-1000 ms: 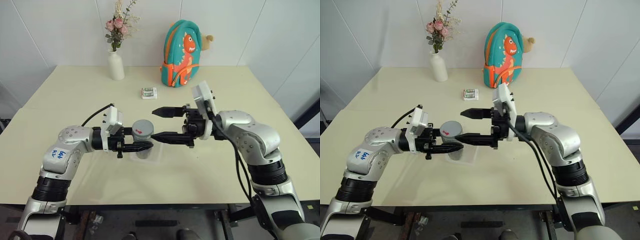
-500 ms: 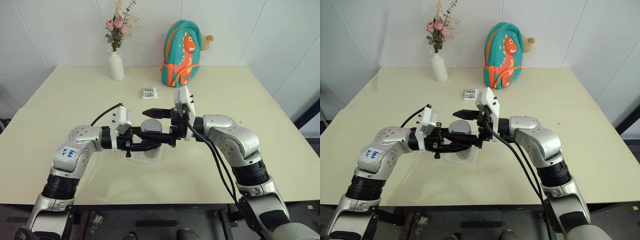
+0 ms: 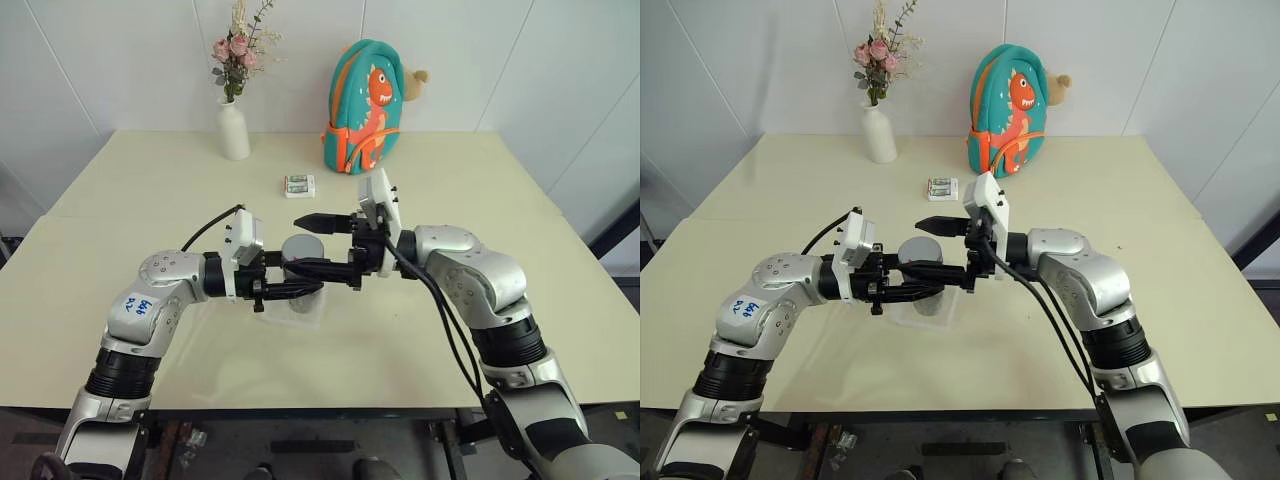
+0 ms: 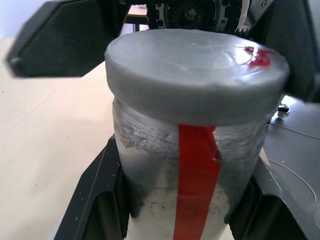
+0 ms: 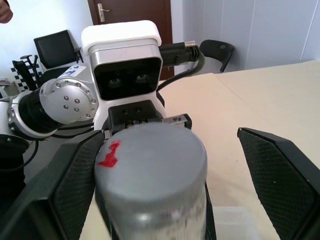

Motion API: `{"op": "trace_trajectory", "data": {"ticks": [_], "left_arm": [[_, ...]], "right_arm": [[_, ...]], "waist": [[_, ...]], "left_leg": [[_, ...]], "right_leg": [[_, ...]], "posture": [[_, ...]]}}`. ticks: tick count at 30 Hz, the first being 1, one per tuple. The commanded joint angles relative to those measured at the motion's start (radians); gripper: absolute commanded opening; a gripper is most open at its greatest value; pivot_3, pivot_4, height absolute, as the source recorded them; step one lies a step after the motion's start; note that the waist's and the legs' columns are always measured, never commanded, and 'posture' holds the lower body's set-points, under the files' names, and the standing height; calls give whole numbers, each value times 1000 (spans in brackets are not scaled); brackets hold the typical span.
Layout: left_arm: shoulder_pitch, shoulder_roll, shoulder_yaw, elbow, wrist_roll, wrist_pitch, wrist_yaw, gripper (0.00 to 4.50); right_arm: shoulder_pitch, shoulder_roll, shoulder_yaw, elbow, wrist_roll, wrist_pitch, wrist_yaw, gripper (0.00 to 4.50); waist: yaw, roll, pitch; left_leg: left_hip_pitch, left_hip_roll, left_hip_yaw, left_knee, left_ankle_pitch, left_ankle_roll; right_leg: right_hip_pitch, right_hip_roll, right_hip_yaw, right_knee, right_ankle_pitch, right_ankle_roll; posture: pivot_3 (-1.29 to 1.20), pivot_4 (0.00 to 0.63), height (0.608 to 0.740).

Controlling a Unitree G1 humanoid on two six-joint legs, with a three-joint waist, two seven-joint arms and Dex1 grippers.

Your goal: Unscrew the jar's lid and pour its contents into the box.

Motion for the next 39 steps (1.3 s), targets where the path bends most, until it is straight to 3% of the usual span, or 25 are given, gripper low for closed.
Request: {"op": "trace_trajectory", "data": {"ticks": [1, 9, 19, 24, 31, 39], "left_arm": [[0, 11, 6, -42, -17, -14, -28, 1974], [-2, 25, 16, -28, -12, -19, -44, 1974], [-16, 9, 2, -10, -1, -27, -40, 1974], [-28, -5, -9, 0, 2, -30, -41, 1974], [-37, -13, -14, 5, 1, -27, -41, 1974], [-38, -16, -17, 11, 0, -31, -43, 1974]], "right_arm": [[33, -82, -164, -13, 62, -4, 9, 4464], [78, -154, -212, -60, 116, 20, 57, 4464], [47, 4, -95, -146, 120, 40, -22, 4464], [22, 80, -5, -90, 19, -26, -57, 4464], [22, 90, 38, -57, -65, -63, -63, 4464], [6, 85, 3, -29, -75, -73, -75, 4464]], "waist": [[1, 0, 0], [-5, 0, 0], [0, 0, 0], [1, 0, 0], [-1, 0, 0], [0, 0, 0]], "left_leg": [[0, 0, 0, 0, 0, 0], [0, 0, 1, 0, -1, 1], [0, 0, 1, 0, -1, 1], [0, 0, 1, 0, -1, 1], [0, 0, 1, 0, 0, 1], [0, 0, 1, 0, 0, 1]], "right_leg": [[0, 0, 0, 0, 0, 0], [0, 0, 0, -1, 0, 0], [0, 0, 0, -1, 0, 0], [0, 0, 0, -1, 0, 0], [0, 0, 0, -1, 0, 0], [0, 0, 0, 0, 0, 0]], "posture": [[0, 150, 740], [0, 150, 740], [0, 150, 740], [0, 150, 740], [0, 150, 740], [0, 150, 740]]}}
